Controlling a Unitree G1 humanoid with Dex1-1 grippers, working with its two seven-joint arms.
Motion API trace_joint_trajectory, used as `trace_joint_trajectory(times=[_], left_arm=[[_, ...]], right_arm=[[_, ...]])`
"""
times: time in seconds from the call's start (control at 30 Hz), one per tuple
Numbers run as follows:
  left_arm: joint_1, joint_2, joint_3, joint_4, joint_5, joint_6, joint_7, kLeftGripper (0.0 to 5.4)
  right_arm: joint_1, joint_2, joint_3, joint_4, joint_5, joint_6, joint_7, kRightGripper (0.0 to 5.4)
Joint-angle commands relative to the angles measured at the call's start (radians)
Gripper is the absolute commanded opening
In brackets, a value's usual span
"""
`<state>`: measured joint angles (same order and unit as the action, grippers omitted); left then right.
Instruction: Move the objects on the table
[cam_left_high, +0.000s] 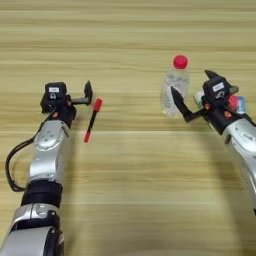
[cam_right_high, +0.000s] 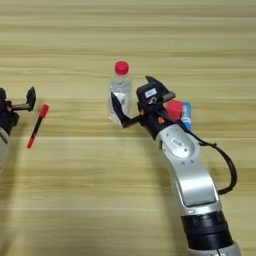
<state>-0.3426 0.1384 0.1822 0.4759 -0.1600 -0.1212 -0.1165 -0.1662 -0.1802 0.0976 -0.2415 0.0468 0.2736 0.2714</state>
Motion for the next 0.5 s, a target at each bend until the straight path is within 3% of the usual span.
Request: trace_joint_trajectory(times=[0.03,0.5], left_arm=[[-0.003,0.001,-0.004,-0.008,0.008,0.001,0.001,5.4],[-0.007,0.004,-0.001,0.001,0.006,0.0,-0.003,5.4]], right_arm=[[-0.055,0.009,0.005,0.082,0.0,-0.017,0.007,5.38],[-0.189,0.039,-0.008,0.312,0.005,-0.055,0.02,5.38]])
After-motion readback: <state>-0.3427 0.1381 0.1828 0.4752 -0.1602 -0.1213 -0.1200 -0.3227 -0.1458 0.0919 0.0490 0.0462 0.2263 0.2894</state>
